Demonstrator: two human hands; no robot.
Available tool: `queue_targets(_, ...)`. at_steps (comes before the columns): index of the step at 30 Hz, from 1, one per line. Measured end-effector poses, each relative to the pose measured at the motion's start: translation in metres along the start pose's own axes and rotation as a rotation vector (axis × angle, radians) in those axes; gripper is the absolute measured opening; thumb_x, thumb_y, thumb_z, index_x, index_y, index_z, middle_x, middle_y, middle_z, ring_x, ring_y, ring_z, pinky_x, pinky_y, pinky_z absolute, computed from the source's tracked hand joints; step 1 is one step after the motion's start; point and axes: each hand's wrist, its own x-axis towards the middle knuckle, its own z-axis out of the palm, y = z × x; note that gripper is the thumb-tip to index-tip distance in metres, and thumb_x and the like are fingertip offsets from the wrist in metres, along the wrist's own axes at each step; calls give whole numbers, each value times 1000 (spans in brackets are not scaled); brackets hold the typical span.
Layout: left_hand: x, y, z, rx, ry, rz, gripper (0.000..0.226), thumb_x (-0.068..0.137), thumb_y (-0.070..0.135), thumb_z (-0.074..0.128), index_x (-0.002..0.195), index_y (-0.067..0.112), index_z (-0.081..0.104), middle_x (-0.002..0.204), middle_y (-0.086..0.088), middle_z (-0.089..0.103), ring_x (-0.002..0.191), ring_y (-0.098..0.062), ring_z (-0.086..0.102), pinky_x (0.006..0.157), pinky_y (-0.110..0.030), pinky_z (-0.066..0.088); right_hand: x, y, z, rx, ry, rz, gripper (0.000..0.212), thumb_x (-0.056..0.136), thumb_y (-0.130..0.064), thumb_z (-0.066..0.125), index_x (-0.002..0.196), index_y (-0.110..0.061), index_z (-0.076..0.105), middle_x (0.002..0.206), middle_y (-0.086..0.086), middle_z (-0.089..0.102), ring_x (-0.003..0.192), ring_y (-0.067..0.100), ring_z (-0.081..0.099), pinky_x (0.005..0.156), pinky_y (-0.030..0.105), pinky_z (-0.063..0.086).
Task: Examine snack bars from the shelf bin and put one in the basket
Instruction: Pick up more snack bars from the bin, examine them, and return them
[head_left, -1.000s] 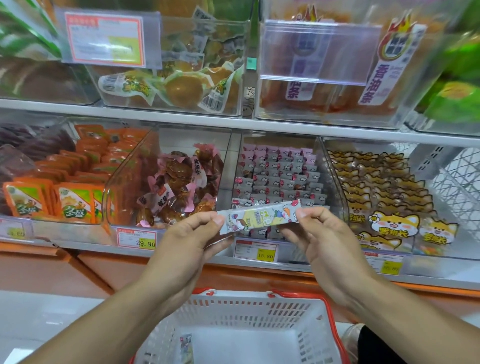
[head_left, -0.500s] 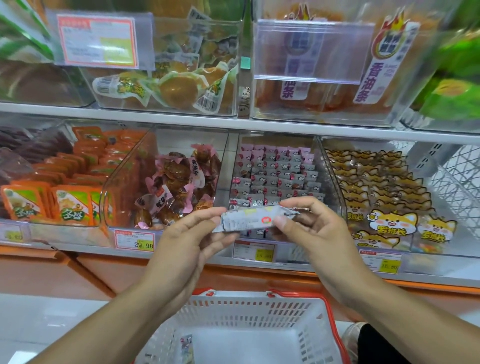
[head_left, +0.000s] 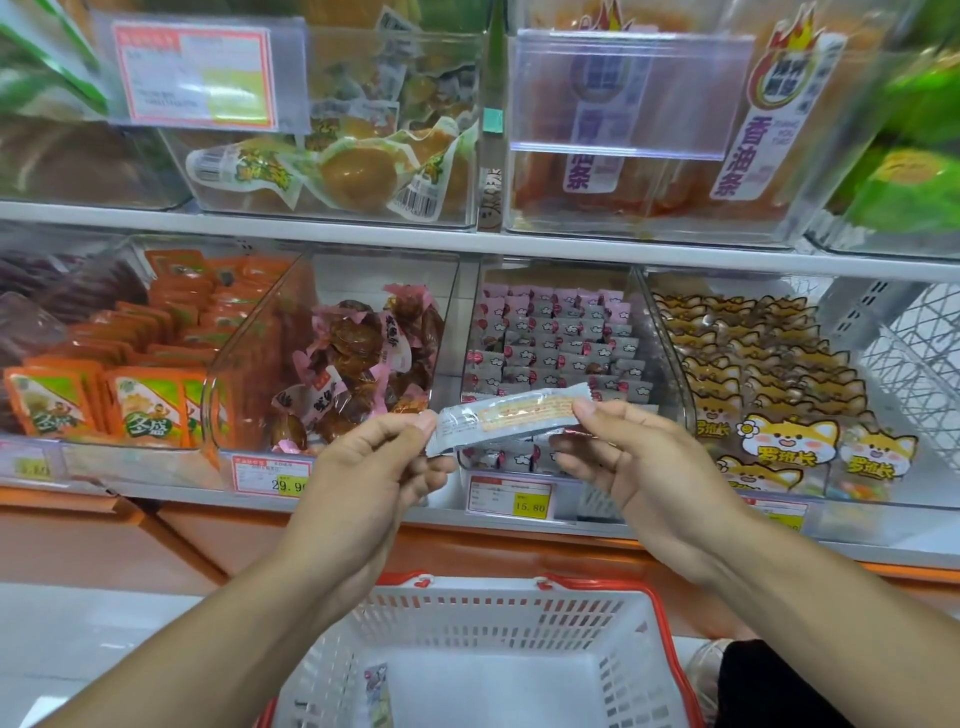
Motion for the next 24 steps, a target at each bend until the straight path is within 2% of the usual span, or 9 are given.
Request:
queue_targets(4,0,-3,2,-21,-5,-56,16,99,13,57,102,0,67,65,-7,64,60,-10,66,56,-18,55,1,-1,-1,78,-88,-16,22,80,-18,72,87,-11,52,113,17,74,99,23,74,79,28,60)
queue_targets(7,1,-2,3,-51,0,-96,13,101,2,51,99,-2,63,60,-7,61,56,-12,66,53,-19,54,-1,-3,-2,-48,-238,-113,45,77,-11,80,111,-13,52,120,15,72,104,26,71,85,32,59)
queue_targets(9,2,0,4,-63,4,-118,13,100,-3,49,97,-2,62,58,-8,63,54,-13,66,51,-19,54,-2,-6,-2,-206,-269,-199,60,71,-9,84,124,-23,57,119,11,71,96,25,72,85,32,58)
queue_targets(13,2,1,9,-91,-20,-133,16,99,-4,51,110,1,62,63,-13,69,59,-18,72,54,-20,57,0,-17,6,-370,-212,-366,31,74,-16,80,101,-29,74,100,7,75,81,19,72,75,24,58)
queue_targets(16,3,2,15,-32,-107,-21,21,100,4,54,119,5,61,91,-16,77,85,-27,77,70,-26,61,15,-23,6,-362,-46,-423,23,75,-25,77,97,-18,75,96,5,77,90,21,75,76,26,60)
queue_targets(18,2,-2,16,177,-154,131,23,98,12,61,120,18,62,107,-4,76,98,-25,75,84,-31,60,33,-27,4,-336,113,-415,25,75,-31,78,95,-17,75,96,3,78,96,23,74,84,33,61)
queue_targets(20,0,-9,15,516,-197,302,28,95,23,67,119,36,62,118,14,71,109,-9,68,97,-32,54,52,-29,3,-336,257,-421,16,78,-31,82,88,-20,76,91,2,78,93,24,74,91,40,59)
queue_targets(22,-2,-17,14,926,-255,501,39,94,35,65,127,50,51,133,29,55,125,8,50,108,-26,42,72,-29,5,-354,353,-485,10,80,-30,84,77,-25,75,79,-6,77,81,14,74,80,36,58)
queue_targets(24,-2,-25,14,1292,-346,675,53,95,42,58,140,52,33,150,32,30,138,17,21,119,-22,18,91,-28,10,-458,402,-613,15,79,-29,85,72,-28,72,67,-18,72,62,-4,65,64,20,49)
